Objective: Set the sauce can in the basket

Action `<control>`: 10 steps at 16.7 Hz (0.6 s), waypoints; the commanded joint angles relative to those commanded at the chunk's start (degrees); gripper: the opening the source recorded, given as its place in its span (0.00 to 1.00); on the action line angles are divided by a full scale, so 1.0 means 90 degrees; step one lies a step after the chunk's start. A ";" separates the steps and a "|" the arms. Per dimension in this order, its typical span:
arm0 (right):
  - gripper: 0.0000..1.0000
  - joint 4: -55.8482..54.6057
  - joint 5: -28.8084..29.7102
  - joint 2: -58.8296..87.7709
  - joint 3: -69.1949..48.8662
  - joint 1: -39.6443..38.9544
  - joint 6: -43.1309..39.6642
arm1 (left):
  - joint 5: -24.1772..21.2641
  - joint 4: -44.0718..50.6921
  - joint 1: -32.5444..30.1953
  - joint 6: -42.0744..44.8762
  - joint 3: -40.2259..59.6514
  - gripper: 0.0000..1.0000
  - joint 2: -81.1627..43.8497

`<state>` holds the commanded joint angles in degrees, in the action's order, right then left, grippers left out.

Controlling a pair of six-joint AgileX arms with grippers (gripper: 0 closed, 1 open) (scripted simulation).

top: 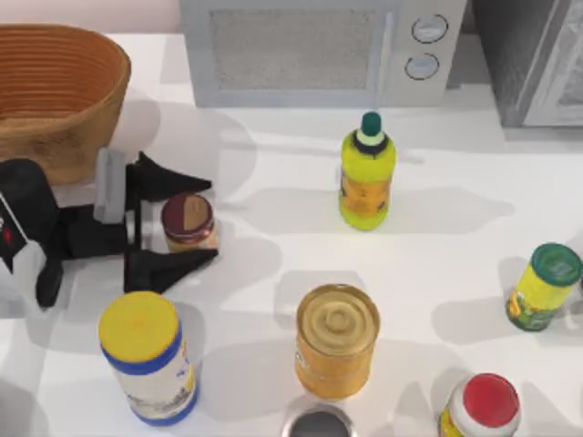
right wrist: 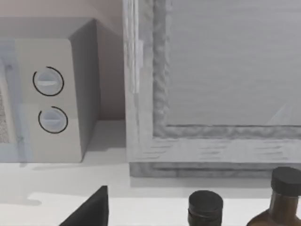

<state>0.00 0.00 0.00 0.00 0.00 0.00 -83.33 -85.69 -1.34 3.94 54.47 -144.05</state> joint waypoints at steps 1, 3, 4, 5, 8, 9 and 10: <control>1.00 0.0000 0.0000 0.0000 0.0000 0.0000 0.0000 | -0.0011 0.0024 0.0013 0.0012 -0.0002 1.00 0.0014; 1.00 0.0000 0.0000 0.0000 0.0000 0.0000 0.0000 | -0.0015 0.0032 0.0017 0.0016 -0.0003 1.00 0.0018; 1.00 0.0000 0.0000 0.0000 0.0000 0.0000 0.0000 | -0.0015 0.0032 0.0017 0.0016 -0.0003 1.00 0.0018; 1.00 0.0000 0.0000 0.0000 0.0000 0.0000 0.0000 | -0.0015 0.0032 0.0017 0.0016 -0.0003 1.00 0.0018; 1.00 0.0000 0.0000 0.0000 0.0000 0.0000 0.0000 | -0.0015 0.0032 0.0017 0.0016 -0.0003 0.85 0.0018; 1.00 0.0000 0.0000 0.0000 0.0000 0.0000 0.0000 | -0.0015 0.0032 0.0017 0.0016 -0.0003 0.77 0.0018; 1.00 0.0000 0.0000 0.0000 0.0000 0.0000 0.0000 | -0.0015 0.0032 0.0017 0.0016 -0.0003 0.70 0.0018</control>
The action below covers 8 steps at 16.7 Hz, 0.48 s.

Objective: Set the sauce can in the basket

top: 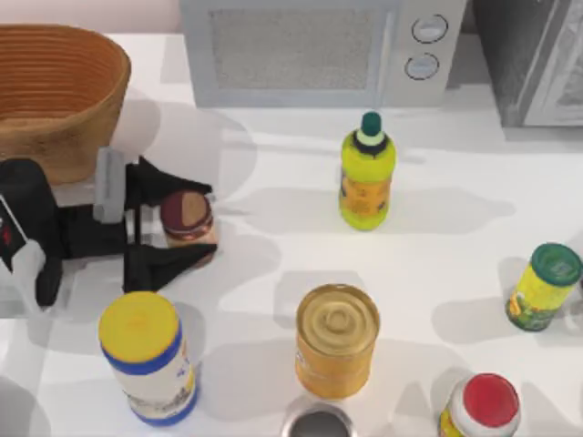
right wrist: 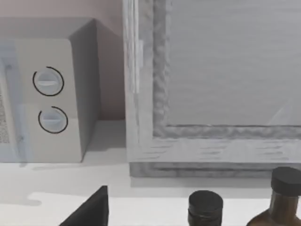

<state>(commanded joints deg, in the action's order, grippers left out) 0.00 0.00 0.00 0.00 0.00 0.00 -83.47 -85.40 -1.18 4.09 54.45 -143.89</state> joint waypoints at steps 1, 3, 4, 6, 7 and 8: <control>1.00 0.0000 0.0000 0.0000 0.0000 0.0000 0.0000 | 0.0000 0.0000 0.0000 0.0000 0.0000 0.62 0.0000; 1.00 0.0000 0.0000 0.0000 0.0000 0.0000 0.0000 | 0.0000 0.0000 0.0000 0.0000 0.0000 0.47 0.0000; 1.00 0.0000 0.0000 0.0000 0.0000 0.0000 0.0000 | 0.0000 0.0000 0.0000 0.0000 0.0000 0.40 0.0000; 1.00 0.0000 0.0000 0.0000 0.0000 0.0000 0.0000 | 0.0000 0.0000 0.0000 0.0000 0.0000 0.25 0.0000; 1.00 0.0000 0.0000 0.0000 0.0000 0.0000 0.0000 | 0.0000 0.0000 0.0000 0.0000 0.0000 0.17 0.0000; 1.00 0.0000 0.0000 0.0000 0.0000 0.0000 0.0000 | 0.0000 0.0000 0.0000 0.0000 0.0000 0.10 0.0000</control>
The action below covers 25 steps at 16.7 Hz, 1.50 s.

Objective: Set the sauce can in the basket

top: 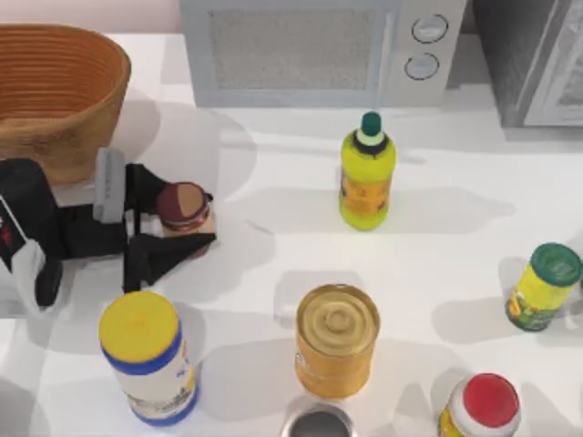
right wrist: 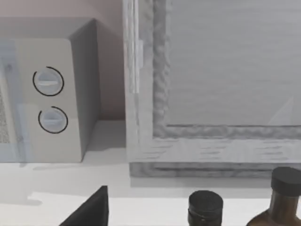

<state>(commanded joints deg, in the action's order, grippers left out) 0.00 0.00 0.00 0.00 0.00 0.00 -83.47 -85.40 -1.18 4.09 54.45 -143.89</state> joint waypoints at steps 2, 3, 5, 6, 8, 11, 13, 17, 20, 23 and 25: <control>1.00 0.0000 0.0000 0.0000 0.0000 0.0000 0.0000 | 0.0000 0.0000 0.0000 0.0000 0.0000 0.00 0.0000; 1.00 0.0000 0.0000 0.0000 0.0000 0.0000 0.0000 | 0.0000 0.0000 0.0000 0.0000 0.0000 0.00 0.0000; 1.00 0.0000 0.0000 0.0000 0.0000 0.0000 0.0000 | 0.0000 0.0000 0.0000 0.0000 0.0000 0.00 0.0000; 1.00 0.0000 0.0000 0.0000 0.0000 0.0000 0.0000 | 0.0000 0.0000 0.0000 0.0000 0.0000 0.00 0.0000; 1.00 0.0000 0.0000 0.0000 0.0000 0.0000 0.0000 | 0.0000 0.0000 0.0000 0.0000 0.0000 0.00 0.0000; 1.00 0.0000 0.0000 0.0000 0.0000 0.0000 0.0000 | 0.0003 0.0001 -0.0007 0.0010 0.0002 0.00 -0.0005; 1.00 0.0000 0.0000 0.0000 0.0000 0.0000 0.0000 | -0.0042 0.0131 -0.0072 -0.0099 -0.0046 0.00 0.0181; 1.00 0.0000 0.0000 0.0000 0.0000 0.0000 0.0000 | 0.0128 0.0912 -0.0139 -0.0586 -0.0259 0.00 0.1204; 1.00 0.0000 0.0000 0.0000 0.0000 0.0000 0.0000 | 0.0257 0.1581 -0.0034 -0.0734 -0.0280 0.00 0.2151; 1.00 0.0000 0.0000 0.0000 0.0000 0.0000 0.0000 | 0.0365 0.2125 0.0168 -0.0808 -0.0200 0.00 0.2809; 1.00 0.0000 0.0000 0.0000 0.0000 0.0000 0.0000 | 0.0392 0.2528 0.0326 -0.0855 -0.0127 0.00 0.3145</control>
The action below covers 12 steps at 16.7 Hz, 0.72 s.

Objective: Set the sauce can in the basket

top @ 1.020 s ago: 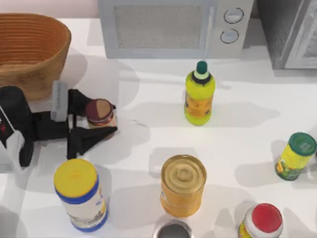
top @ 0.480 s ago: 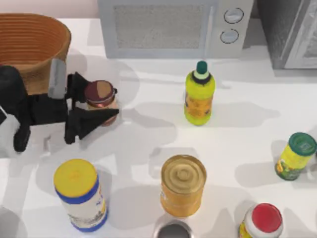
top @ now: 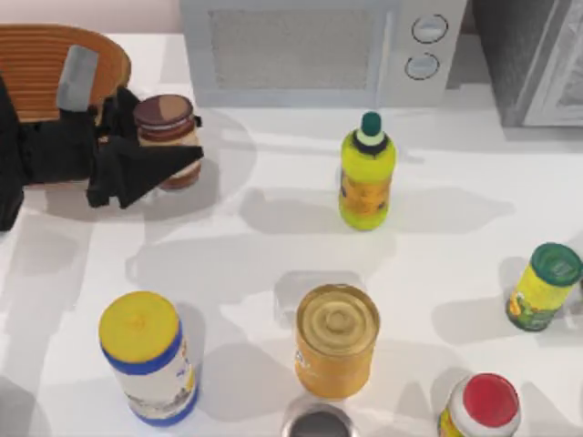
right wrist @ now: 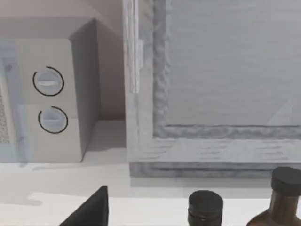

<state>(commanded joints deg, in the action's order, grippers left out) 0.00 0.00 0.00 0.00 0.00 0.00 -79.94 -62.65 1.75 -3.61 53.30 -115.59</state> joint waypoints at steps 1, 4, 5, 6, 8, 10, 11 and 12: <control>1.00 0.0000 0.0000 0.0000 0.0000 0.0000 0.0000 | 0.0008 0.0201 0.0092 -0.0012 0.0053 0.00 0.0146; 1.00 0.0000 0.0000 0.0000 0.0000 0.0000 0.0000 | 0.0071 0.0764 0.0502 0.0051 0.0319 0.00 0.0540; 1.00 0.0000 0.0000 0.0000 0.0000 0.0000 0.0000 | 0.0087 0.0959 0.0663 0.0085 0.0418 0.00 0.0637; 1.00 0.0000 0.0000 0.0000 0.0000 0.0000 0.0000 | 0.0091 0.1162 0.0822 0.0118 0.0517 0.00 0.0713; 1.00 0.0000 0.0000 0.0000 0.0000 0.0000 0.0000 | 0.0083 0.1566 0.1147 0.0205 0.0730 0.00 0.0828; 1.00 0.0000 0.0000 0.0000 0.0000 0.0000 0.0000 | 0.0086 0.1907 0.1460 0.0311 0.0979 0.00 0.0914; 1.00 0.0000 0.0000 0.0000 0.0000 0.0000 0.0000 | 0.0078 0.2093 0.1645 0.0383 0.1094 0.00 0.0948; 1.00 0.0000 0.0000 0.0000 0.0000 0.0000 0.0000 | 0.0099 0.2318 0.1873 0.0491 0.1221 0.00 0.0965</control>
<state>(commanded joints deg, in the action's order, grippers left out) 0.00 0.00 0.00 0.00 0.00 0.00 -79.05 -41.79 18.61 0.81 64.30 -106.90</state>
